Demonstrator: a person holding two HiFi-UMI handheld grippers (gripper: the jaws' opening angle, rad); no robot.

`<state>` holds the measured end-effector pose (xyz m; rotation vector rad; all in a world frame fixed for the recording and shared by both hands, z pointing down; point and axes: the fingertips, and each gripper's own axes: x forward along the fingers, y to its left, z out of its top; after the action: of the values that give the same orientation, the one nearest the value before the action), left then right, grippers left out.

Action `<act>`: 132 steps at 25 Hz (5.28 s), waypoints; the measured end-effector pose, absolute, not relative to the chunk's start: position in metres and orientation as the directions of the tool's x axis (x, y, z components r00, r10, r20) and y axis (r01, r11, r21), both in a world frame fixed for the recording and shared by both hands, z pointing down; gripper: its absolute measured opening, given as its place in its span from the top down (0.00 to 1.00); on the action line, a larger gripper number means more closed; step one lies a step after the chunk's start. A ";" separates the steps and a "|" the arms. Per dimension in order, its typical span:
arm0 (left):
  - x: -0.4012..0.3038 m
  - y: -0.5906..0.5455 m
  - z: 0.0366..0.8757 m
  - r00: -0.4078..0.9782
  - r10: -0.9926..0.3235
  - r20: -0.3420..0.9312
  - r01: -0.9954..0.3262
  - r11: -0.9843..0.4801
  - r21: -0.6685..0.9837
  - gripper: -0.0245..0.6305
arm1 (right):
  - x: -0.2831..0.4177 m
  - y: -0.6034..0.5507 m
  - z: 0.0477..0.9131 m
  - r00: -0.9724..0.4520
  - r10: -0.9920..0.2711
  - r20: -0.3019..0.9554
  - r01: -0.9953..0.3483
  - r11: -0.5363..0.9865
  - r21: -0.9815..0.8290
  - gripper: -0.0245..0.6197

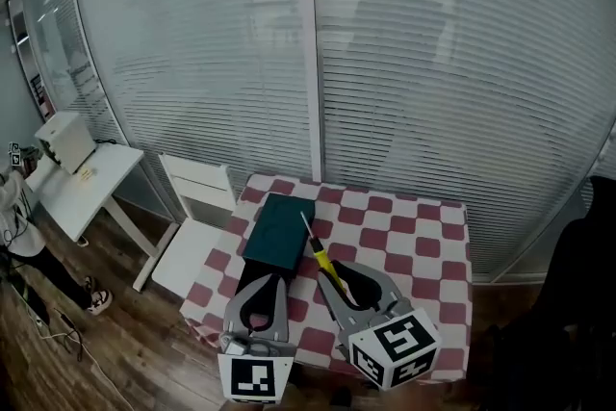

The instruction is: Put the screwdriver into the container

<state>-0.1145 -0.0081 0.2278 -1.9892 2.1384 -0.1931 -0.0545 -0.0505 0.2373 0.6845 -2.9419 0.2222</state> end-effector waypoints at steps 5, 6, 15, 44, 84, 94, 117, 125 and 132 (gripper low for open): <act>-0.125 0.010 0.228 -0.106 -0.993 -0.057 -0.966 0.116 -0.230 0.96 | -0.067 -0.033 0.251 -0.909 -0.385 0.163 -0.407 0.902 -0.141 0.81; -0.129 0.012 0.227 -0.111 -0.992 -0.058 -0.967 0.121 -0.226 0.96 | -0.071 -0.031 0.253 -0.909 -0.381 0.166 -0.405 0.904 -0.141 0.81; -0.176 0.019 0.228 -0.068 -0.994 -0.082 -0.975 0.084 -0.206 0.96 | -0.115 -0.026 0.261 -0.882 -0.426 0.201 -0.451 0.886 -0.104 0.81; -0.281 -0.001 0.299 0.156 -0.986 0.059 -0.986 -0.159 -0.041 0.96 | -0.189 -0.012 0.449 -0.662 -0.493 0.564 -0.677 0.716 -0.169 0.81; -0.298 -0.023 0.332 0.129 -0.982 0.136 -0.991 -0.132 -0.015 0.96 | -0.214 -0.030 0.479 -0.697 -0.377 0.610 -0.609 0.760 -0.226 0.78; -0.246 -0.018 0.248 0.145 -0.989 -0.033 -0.985 -0.142 -0.094 0.96 | -0.178 -0.048 0.323 -0.788 -0.556 0.264 -0.589 0.805 -0.066 0.92; -0.181 -0.022 0.184 0.144 -0.973 -0.178 -0.973 -0.108 -0.202 0.96 | -0.079 -0.060 0.221 -0.707 -0.707 0.012 -0.702 0.704 0.102 0.93; -0.181 -0.019 0.184 0.136 -0.976 -0.171 -0.973 -0.100 -0.208 0.96 | -0.073 -0.055 0.217 -0.697 -0.717 0.000 -0.713 0.693 0.104 0.93; -0.181 -0.018 0.183 0.142 -0.974 -0.175 -0.969 -0.101 -0.225 0.96 | -0.075 -0.052 0.216 -0.699 -0.715 -0.013 -0.712 0.695 0.104 0.93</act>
<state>-0.1813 -0.0184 0.1827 -2.1390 1.8880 -0.0264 -0.0747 -0.0517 0.2157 1.2061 -2.8656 -0.1566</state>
